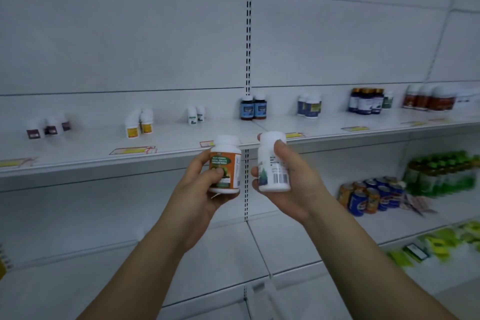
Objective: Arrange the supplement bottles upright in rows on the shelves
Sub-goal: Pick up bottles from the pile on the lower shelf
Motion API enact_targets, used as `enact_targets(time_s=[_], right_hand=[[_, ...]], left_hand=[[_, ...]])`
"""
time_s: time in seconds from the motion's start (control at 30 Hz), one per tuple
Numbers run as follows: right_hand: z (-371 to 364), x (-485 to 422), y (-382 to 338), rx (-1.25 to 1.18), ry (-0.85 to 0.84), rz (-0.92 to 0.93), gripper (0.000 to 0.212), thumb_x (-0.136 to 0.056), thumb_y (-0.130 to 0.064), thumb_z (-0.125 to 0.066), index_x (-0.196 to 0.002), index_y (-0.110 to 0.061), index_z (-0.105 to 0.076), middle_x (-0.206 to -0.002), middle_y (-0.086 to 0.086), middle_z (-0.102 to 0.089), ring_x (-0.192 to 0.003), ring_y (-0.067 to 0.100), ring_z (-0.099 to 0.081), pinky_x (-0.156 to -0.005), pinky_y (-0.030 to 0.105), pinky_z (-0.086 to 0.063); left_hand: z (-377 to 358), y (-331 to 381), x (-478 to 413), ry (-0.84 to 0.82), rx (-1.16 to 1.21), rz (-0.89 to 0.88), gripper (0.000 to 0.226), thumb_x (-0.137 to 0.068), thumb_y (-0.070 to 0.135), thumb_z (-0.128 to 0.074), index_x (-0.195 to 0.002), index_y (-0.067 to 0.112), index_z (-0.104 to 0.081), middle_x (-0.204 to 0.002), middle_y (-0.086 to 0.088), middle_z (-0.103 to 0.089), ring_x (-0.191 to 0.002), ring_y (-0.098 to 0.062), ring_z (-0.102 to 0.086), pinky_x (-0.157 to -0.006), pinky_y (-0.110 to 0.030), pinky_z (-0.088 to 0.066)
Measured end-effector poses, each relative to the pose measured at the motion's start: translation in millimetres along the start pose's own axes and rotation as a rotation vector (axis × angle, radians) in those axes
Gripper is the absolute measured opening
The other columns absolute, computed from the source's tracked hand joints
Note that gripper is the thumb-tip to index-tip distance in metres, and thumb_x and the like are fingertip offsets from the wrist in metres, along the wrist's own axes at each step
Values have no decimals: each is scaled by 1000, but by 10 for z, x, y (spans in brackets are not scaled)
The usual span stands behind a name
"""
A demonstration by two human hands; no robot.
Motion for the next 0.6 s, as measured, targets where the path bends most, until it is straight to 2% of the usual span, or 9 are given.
enact_targets(time_s=[0.1,0.2,0.27,0.33,0.4,0.5,0.6], right_hand=[[251,78,-341,76,-58,57,38,-74,-19,-68,-110,-15,-56,-83,10,-66,-73,25,-65,-63,37,-55],[537,152,-665,58,-38,1,49,-69,-26,-58,-113,-6,-55,-85,14,-68,-71,25,-66,-60,33,-54],[700,201,-880,37,-44,12,50,-66,-29,-59,-110,-5,-59,-77,11,-66,-63,21,-64,-54,29,-51],[837,232,-1070,88,-75,66,41,-70,-26,-68,-107,-11,-58,-70,6,-64,-59,17,-63,-52,28,-51],[960,233,-1225,154,-101,126,31,-74,-23,-66,-102,-15,-57,-69,3,-65,-59,15,-64,-53,28,-53],[1141,161,-1399,178,-113,187,30,-78,-27,-67,-103,-15,-57,-75,4,-68,-67,17,-67,-58,31,-55],[1351,13,-1469,197,-56,172,39,-76,-34,-60,-109,-14,-56,-81,8,-70,-74,22,-69,-60,34,-56]], left_hand=[[-425,-167,-80,-41,-27,-25,44,-88,1,-48,-125,25,-51,-97,-9,-71,-85,-22,-69,-71,-37,-57],[-807,-330,-172,-60,-6,-45,47,-86,0,-49,-125,26,-52,-100,-10,-70,-87,-23,-68,-71,-39,-56],[-1023,-426,-231,-62,31,-53,47,-82,1,-51,-121,26,-55,-102,-9,-70,-88,-24,-67,-69,-38,-56],[-1202,-507,-276,-57,74,-59,50,-72,6,-56,-119,25,-57,-104,-9,-70,-91,-25,-66,-68,-38,-56],[-1351,-575,-316,-50,95,-57,54,-66,11,-58,-118,25,-58,-105,-10,-69,-95,-28,-65,-69,-39,-56],[-1527,-662,-430,-50,79,-41,49,-72,4,-54,-117,23,-58,-105,-10,-69,-95,-31,-63,-68,-38,-56],[-1637,-712,-610,-39,34,-39,45,-85,-5,-44,-117,24,-57,-105,-11,-69,-94,-30,-64,-70,-40,-56]])
Point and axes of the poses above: each hand's wrist, its own x-axis away from the middle knuckle, its own z-axis out of the back of the hand, y = z × x, the point moved 5 cm from there along -x, towards the middle knuckle
